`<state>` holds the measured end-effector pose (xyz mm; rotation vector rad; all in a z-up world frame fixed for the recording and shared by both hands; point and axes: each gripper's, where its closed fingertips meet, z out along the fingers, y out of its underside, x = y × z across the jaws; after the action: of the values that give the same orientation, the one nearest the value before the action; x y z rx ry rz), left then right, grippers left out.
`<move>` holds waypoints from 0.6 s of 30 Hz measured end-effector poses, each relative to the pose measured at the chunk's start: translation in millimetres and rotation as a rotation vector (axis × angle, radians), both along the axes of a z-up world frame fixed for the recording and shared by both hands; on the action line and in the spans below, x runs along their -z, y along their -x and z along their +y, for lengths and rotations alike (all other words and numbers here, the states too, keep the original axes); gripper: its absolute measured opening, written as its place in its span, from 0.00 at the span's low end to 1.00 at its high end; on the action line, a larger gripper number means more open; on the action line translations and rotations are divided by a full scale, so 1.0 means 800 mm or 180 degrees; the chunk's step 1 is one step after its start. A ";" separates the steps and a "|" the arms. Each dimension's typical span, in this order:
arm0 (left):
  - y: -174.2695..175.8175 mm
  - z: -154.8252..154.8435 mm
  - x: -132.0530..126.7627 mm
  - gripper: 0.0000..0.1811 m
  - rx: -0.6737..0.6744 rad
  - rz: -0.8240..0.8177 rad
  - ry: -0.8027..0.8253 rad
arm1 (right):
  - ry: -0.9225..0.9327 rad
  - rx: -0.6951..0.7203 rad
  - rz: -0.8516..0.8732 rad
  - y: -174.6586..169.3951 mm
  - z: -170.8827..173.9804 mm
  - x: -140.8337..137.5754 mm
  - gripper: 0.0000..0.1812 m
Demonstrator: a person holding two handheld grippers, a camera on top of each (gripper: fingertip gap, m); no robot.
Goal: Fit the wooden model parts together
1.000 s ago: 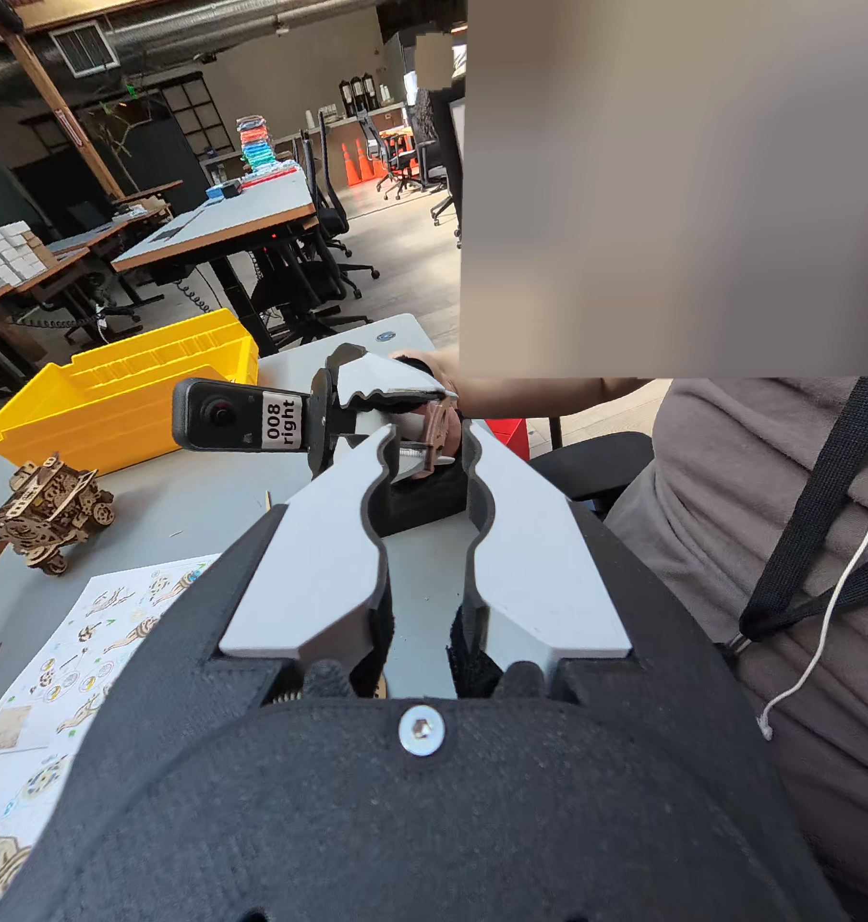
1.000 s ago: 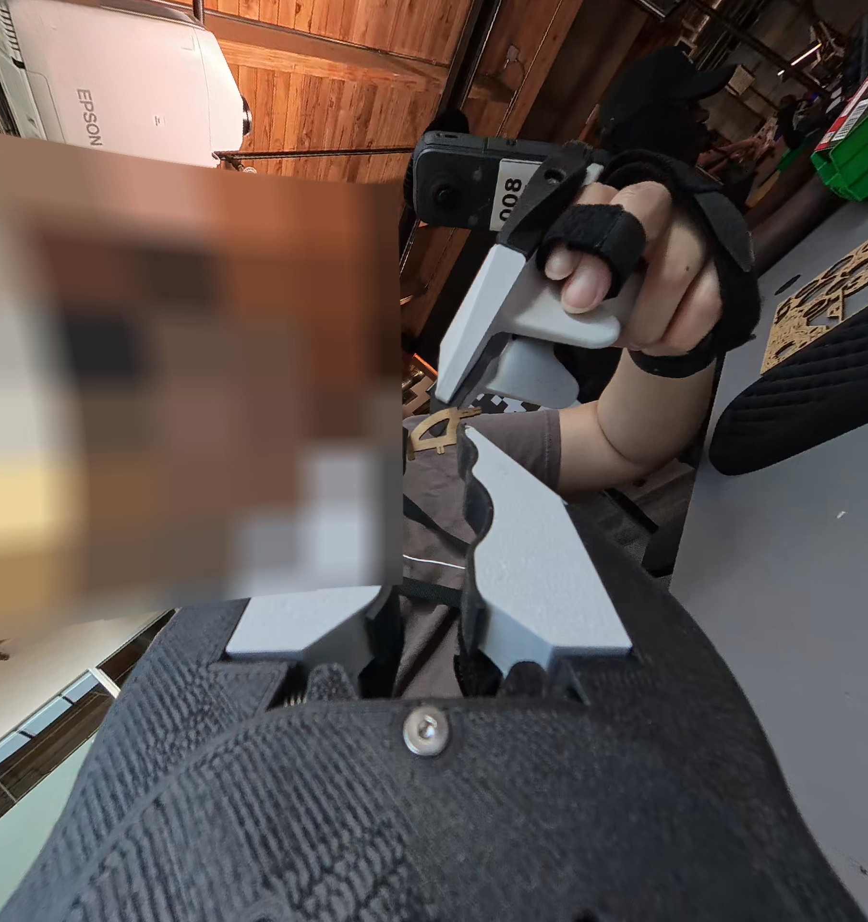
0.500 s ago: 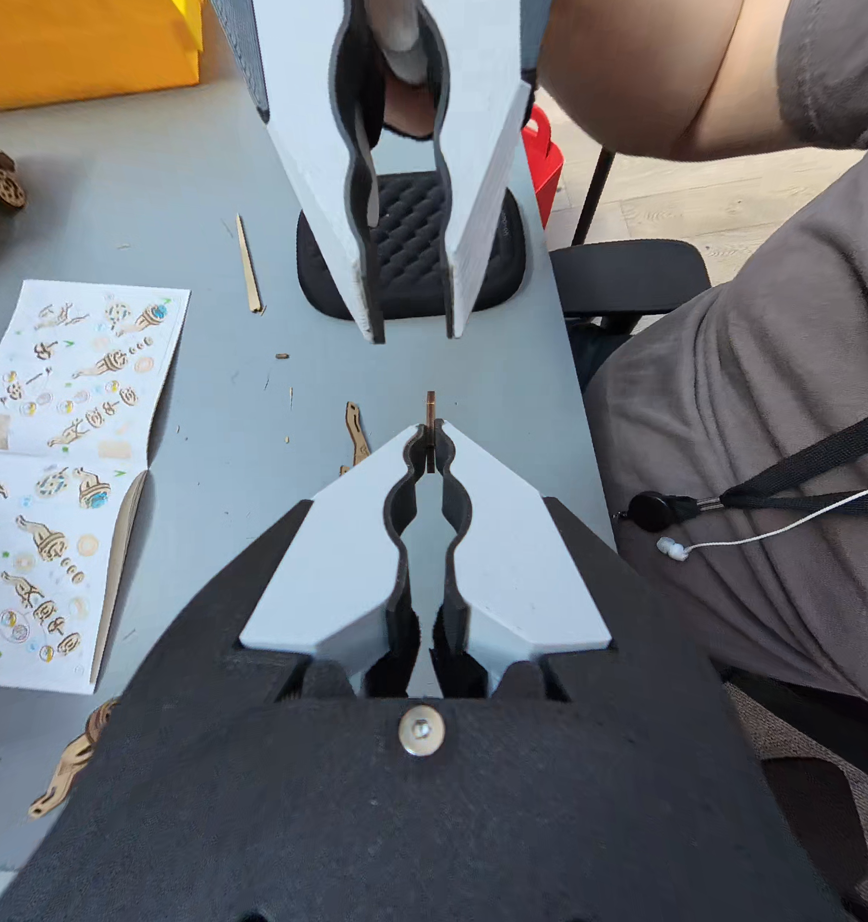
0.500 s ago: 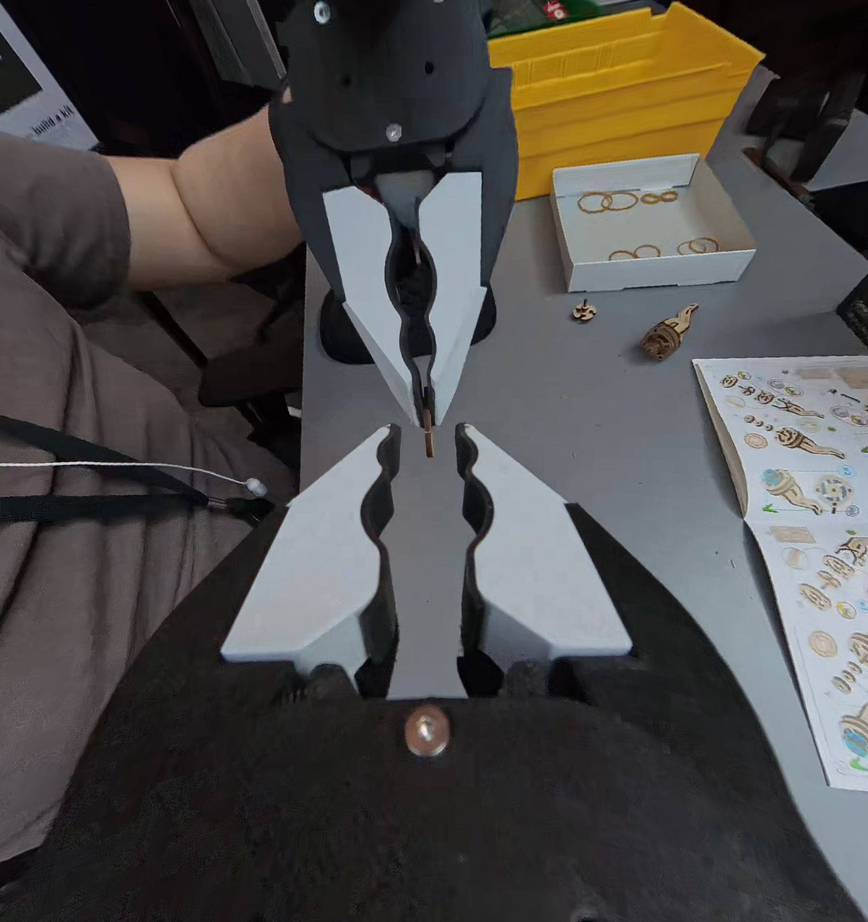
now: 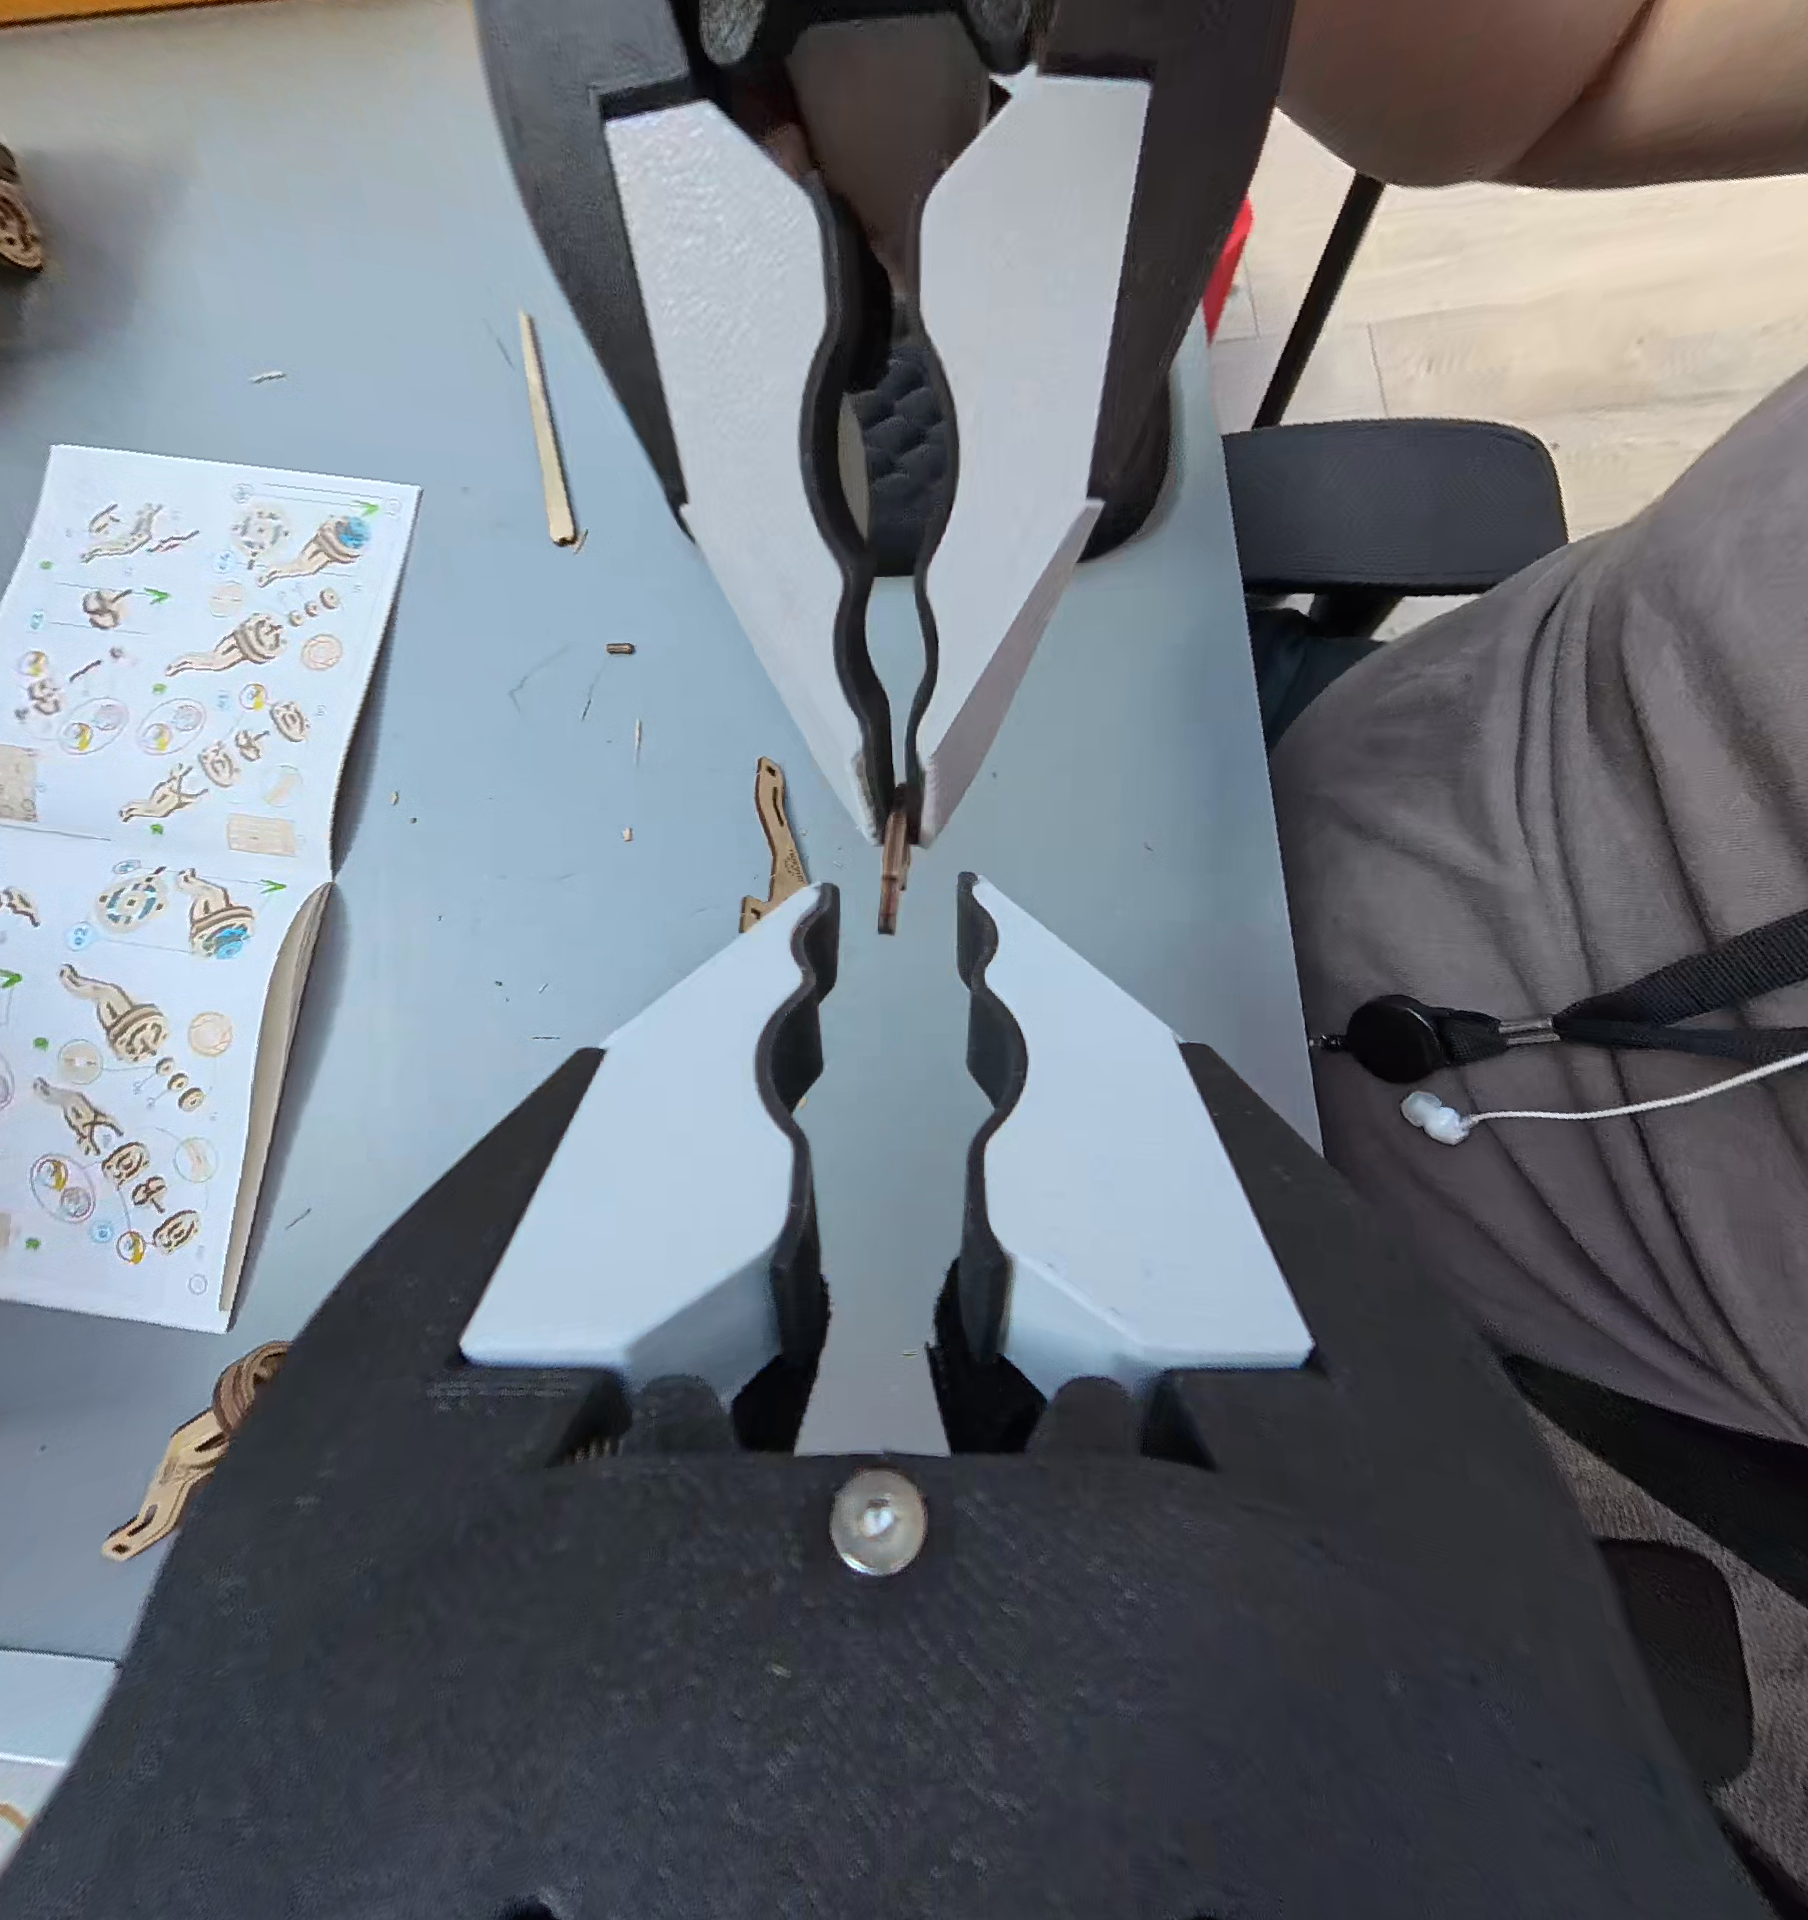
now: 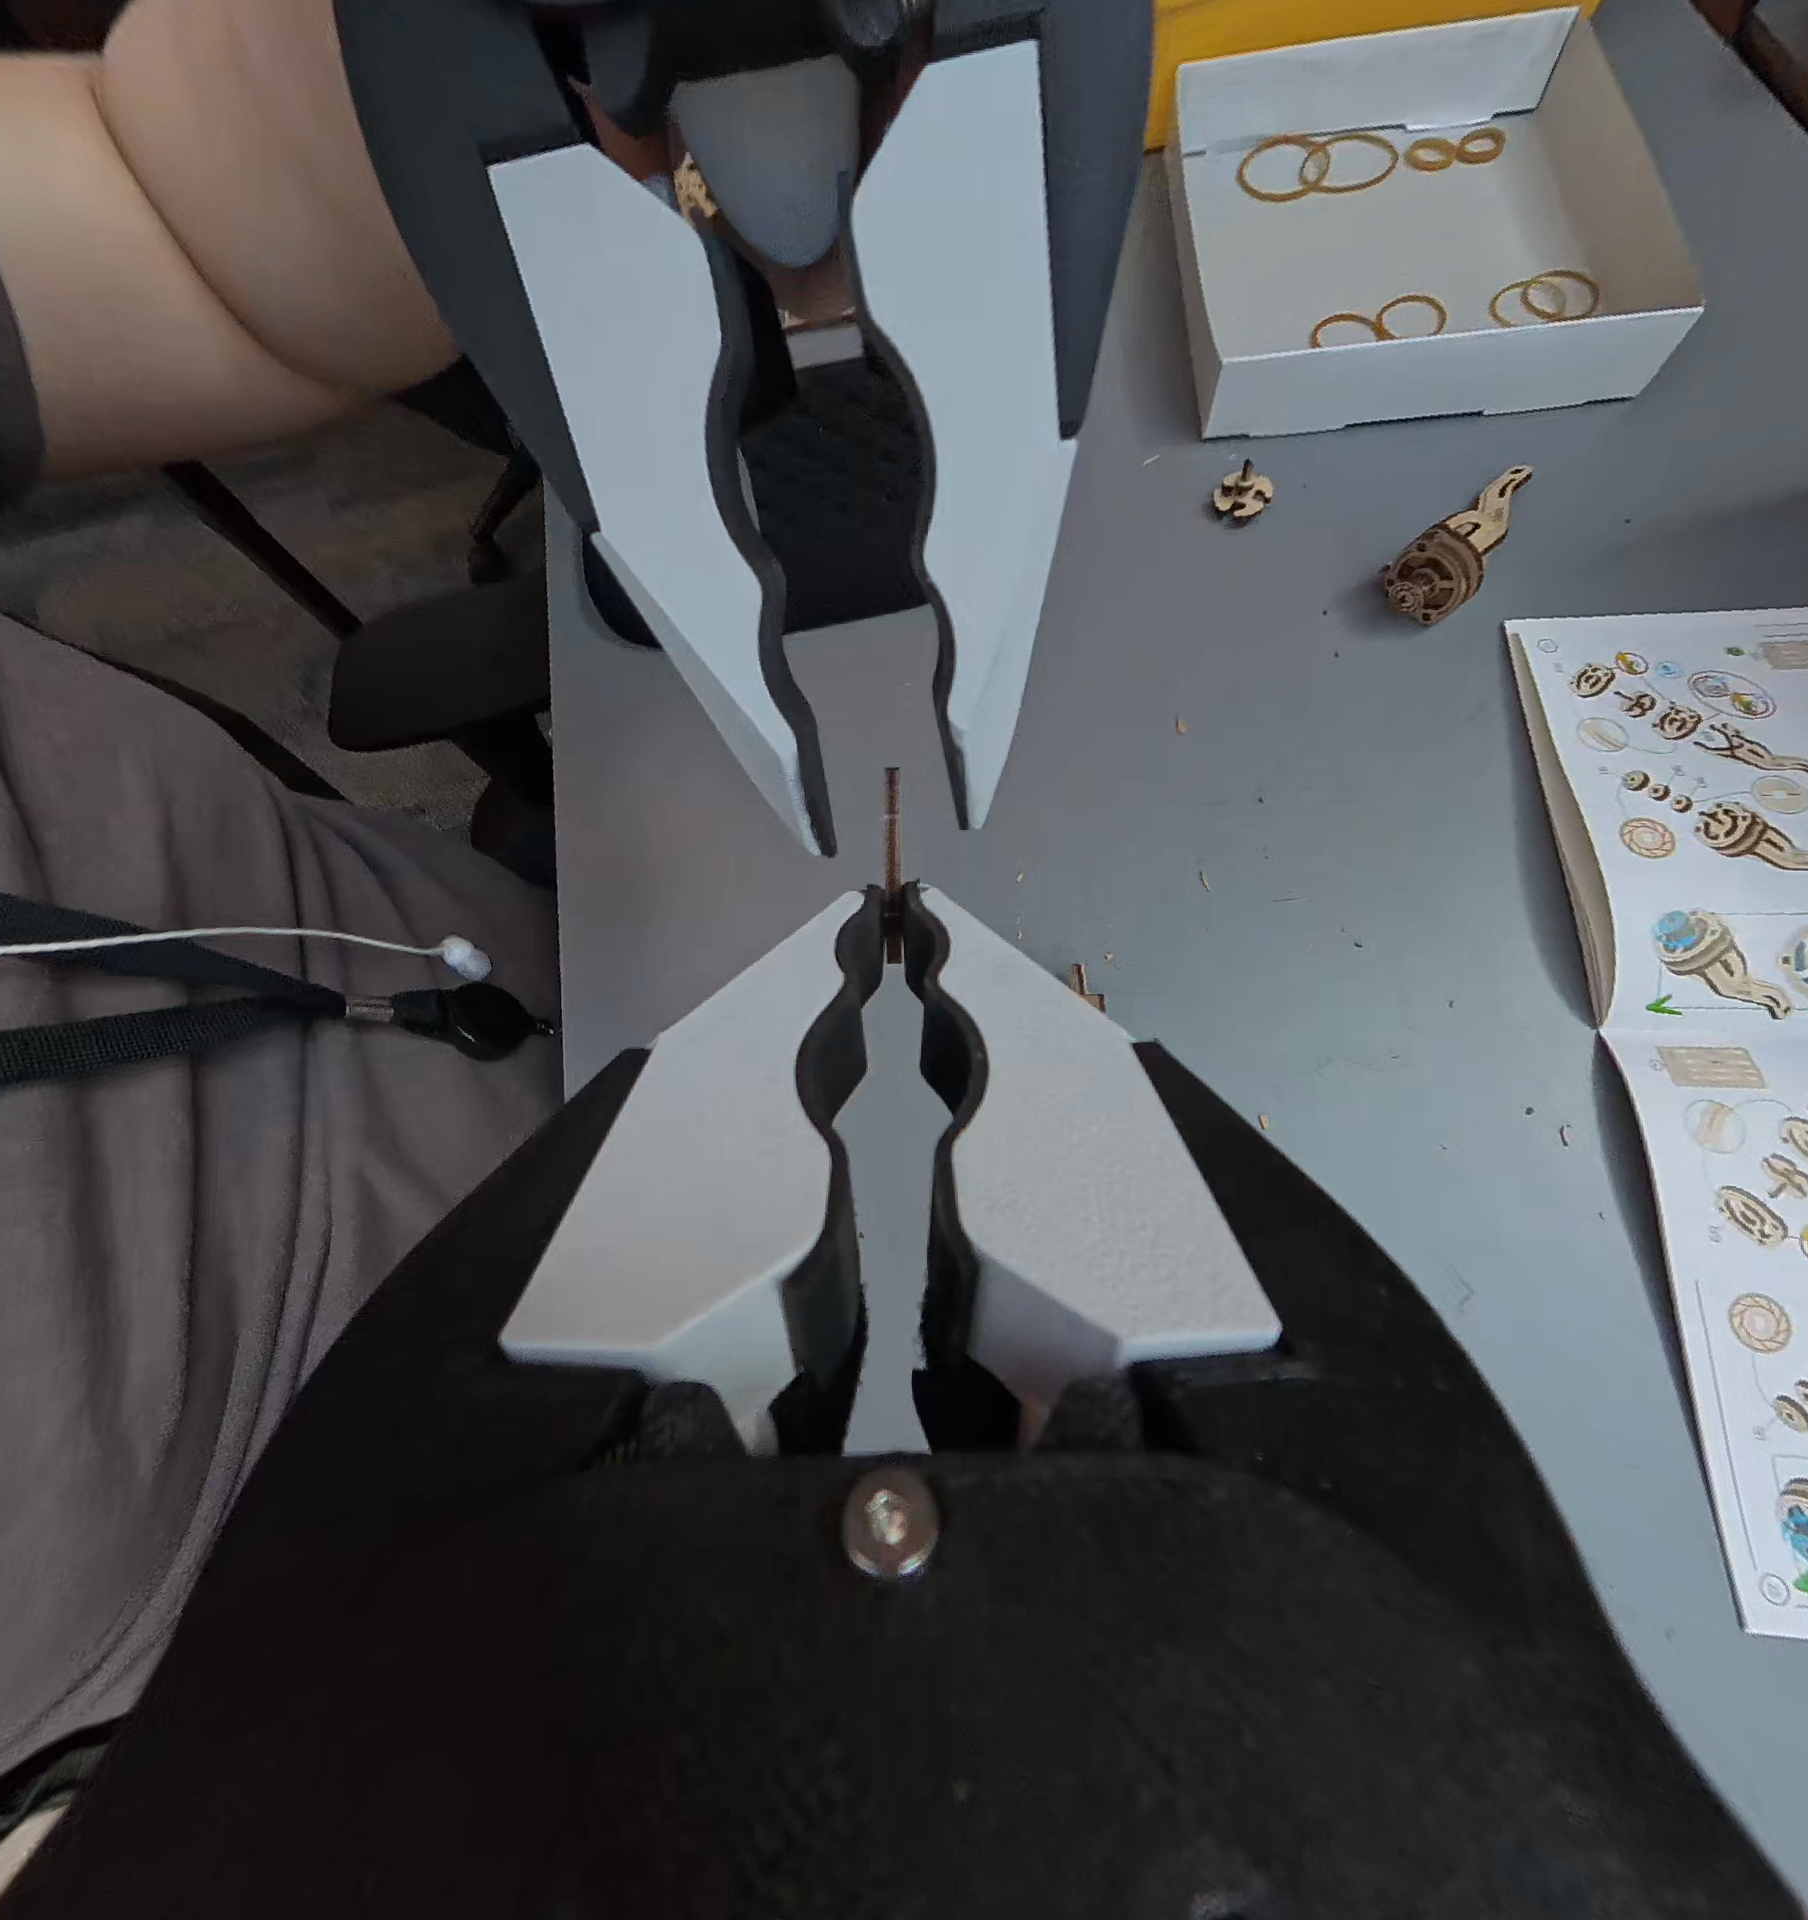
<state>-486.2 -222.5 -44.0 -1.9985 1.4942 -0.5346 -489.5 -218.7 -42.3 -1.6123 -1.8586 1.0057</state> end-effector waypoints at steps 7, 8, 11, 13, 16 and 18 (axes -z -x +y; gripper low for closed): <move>-0.010 0.000 -0.031 0.07 -0.0626 -0.1912 0.0095 | 0.1460 0.0121 0.1219 -0.003 -0.004 -0.037 0.01; -0.011 0.000 -0.034 0.05 -0.0666 -0.2063 0.0033 | 0.1571 0.0093 0.1273 -0.004 -0.006 -0.036 0.01; -0.011 -0.003 -0.044 0.03 -0.0658 -0.2347 -0.0154 | 0.1668 0.0077 0.1361 -0.003 -0.009 -0.032 0.01; -0.014 -0.005 -0.043 0.03 -0.0633 -0.2394 -0.0099 | 0.1692 0.0041 0.1371 -0.004 -0.012 -0.030 0.01; -0.016 -0.005 -0.037 0.01 -0.0574 -0.2334 -0.0050 | 0.1603 0.0001 0.1382 -0.006 -0.014 -0.026 0.01; -0.017 -0.006 -0.030 0.00 -0.0563 -0.2209 0.0066 | 0.1497 -0.0069 0.1295 -0.009 -0.015 -0.023 0.06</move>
<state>-472.3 -227.3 -19.6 -1.6774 0.8793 -1.0350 -482.0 -230.9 -24.0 -1.4776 -1.4344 1.7313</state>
